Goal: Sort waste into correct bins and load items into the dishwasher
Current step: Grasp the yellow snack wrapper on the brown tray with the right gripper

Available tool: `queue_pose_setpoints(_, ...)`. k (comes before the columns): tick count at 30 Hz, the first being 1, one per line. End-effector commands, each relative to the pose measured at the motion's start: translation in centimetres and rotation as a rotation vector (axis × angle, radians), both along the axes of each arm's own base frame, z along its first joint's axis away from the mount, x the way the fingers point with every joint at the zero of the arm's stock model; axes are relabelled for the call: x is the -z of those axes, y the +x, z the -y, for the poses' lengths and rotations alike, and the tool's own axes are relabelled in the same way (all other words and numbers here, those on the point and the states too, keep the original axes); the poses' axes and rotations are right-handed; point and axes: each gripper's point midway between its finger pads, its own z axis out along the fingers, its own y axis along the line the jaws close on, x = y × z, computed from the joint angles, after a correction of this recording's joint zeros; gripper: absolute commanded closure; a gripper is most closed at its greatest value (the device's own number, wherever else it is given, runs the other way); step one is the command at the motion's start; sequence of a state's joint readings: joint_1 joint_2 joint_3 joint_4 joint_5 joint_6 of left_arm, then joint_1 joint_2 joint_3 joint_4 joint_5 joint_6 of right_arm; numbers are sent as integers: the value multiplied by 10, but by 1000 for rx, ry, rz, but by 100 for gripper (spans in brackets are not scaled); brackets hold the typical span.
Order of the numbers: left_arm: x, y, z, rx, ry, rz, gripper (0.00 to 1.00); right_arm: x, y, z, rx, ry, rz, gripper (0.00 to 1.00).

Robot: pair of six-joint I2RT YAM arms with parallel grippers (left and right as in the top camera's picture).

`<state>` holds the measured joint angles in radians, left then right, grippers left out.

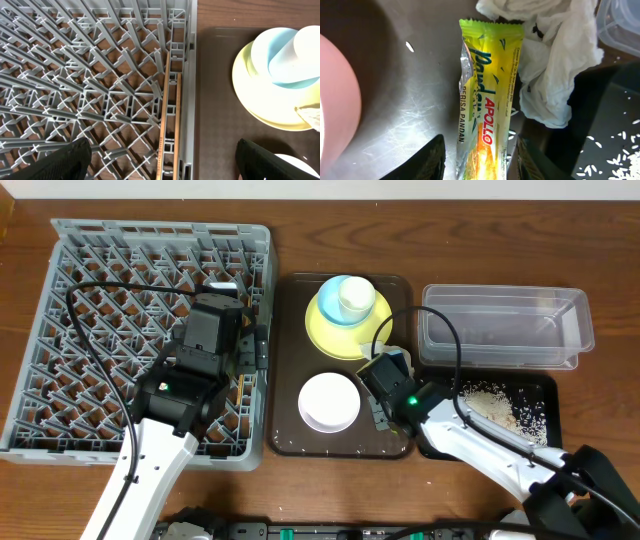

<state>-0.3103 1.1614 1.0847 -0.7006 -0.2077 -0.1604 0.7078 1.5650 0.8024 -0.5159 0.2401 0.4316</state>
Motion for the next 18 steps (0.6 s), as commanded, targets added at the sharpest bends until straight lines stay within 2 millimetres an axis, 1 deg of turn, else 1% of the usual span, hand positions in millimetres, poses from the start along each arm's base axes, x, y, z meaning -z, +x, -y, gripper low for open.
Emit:
queue_pose_setpoints(1,-1,0,1,-5,-10,0,8,10,-2,6,8,-27,-23,56)
queue_pose_setpoints(3,-1,0,1,-5,-10,0,7,13,-2,6,7,-33,-29,56)
queue_pose_setpoints(8,-1,0,1,-5,-11,0,8,13,-2,6,7,-32,-28,61)
queue_pose_setpoints(10,-1,0,1,-5,-10,0,7,13,-2,6,7,-31,-29,62)
queue_pose_setpoints(18,-1,0,1,-5,-10,0,7,15,-7,-5,-11,25,-61,60)
